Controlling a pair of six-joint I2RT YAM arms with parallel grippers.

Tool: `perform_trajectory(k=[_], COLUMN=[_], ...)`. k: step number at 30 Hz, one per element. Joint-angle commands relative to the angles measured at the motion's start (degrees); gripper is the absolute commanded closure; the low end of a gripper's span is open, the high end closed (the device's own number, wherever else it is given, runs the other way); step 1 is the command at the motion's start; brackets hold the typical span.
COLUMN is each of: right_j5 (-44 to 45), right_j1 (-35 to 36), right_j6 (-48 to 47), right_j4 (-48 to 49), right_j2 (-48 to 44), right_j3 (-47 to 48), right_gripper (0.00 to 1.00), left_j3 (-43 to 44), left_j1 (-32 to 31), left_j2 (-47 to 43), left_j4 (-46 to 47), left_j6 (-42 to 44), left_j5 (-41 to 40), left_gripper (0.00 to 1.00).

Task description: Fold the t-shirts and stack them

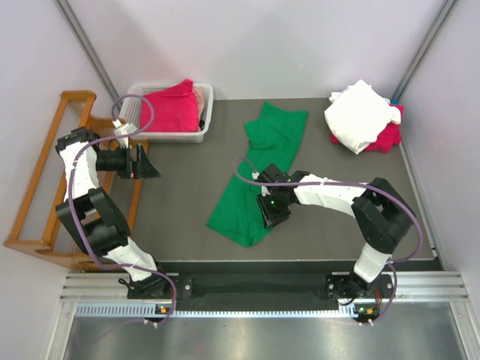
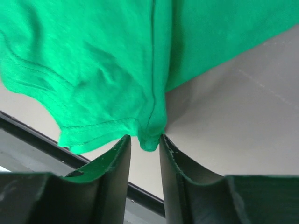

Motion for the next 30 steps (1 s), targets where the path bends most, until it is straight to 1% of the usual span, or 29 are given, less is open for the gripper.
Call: perform_trajectory(k=[1, 6, 11, 15, 19, 20, 21, 22, 24, 27, 30], right_j5=[-0.22, 0.22, -0.74, -1.71, 0.73, 2.14, 3.63, 5.21, 5.23, 6.55, 5.93], right_j1=[0.74, 1.44, 2.76, 5.39, 6.8, 6.63, 6.45, 6.1, 4.7, 3.29, 2.15], right_j6=[-0.3, -1.1, -1.97, -2.06, -2.41, -2.24, -2.15, -2.15, -1.89, -0.92, -0.83], right_j4=[0.69, -1.33, -3.18, -3.53, -5.37, -5.64, -5.82, -5.82, -5.12, -4.33, -3.71], right_j2=[-0.13, -0.39, 1.1, 2.42, 3.65, 3.56, 3.48, 3.48, 3.04, 1.55, 1.01], right_j3=[4.13, 6.94, 11.25, 13.18, 15.65, 15.21, 14.69, 13.38, 11.79, 10.02, 8.8], right_gripper=[0.73, 0.81, 0.81, 0.82, 0.82, 0.8, 0.72, 0.69, 0.64, 0.62, 0.62], left_j3=[-0.53, -1.14, -1.05, -0.97, -0.88, -0.79, -0.79, -0.88, -1.14, -1.4, -1.49], left_j1=[0.05, 0.05, 0.05, 0.05, 0.05, 0.13, 0.13, 0.13, 0.13, 0.05, 0.05], left_j2=[-0.17, -0.08, -0.08, -0.17, 0.1, 0.1, 0.18, 0.01, 0.18, 0.27, 0.27], left_j4=[-4.83, -5.1, -5.45, -5.8, -6.15, -6.33, -6.41, -6.5, -6.59, -6.68, -6.77], left_j6=[2.07, 2.69, 3.04, 3.48, 3.83, 4.0, 4.09, 4.35, 4.62, 4.8, 4.97], left_j5=[2.4, 2.4, 2.49, 2.05, 2.23, 2.23, 2.14, 1.96, 1.7, 1.52, 1.87], left_gripper=[0.01, 0.01, 0.01, 0.01, 0.01, 0.01, 0.01, 0.01, 0.01, 0.01, 0.01])
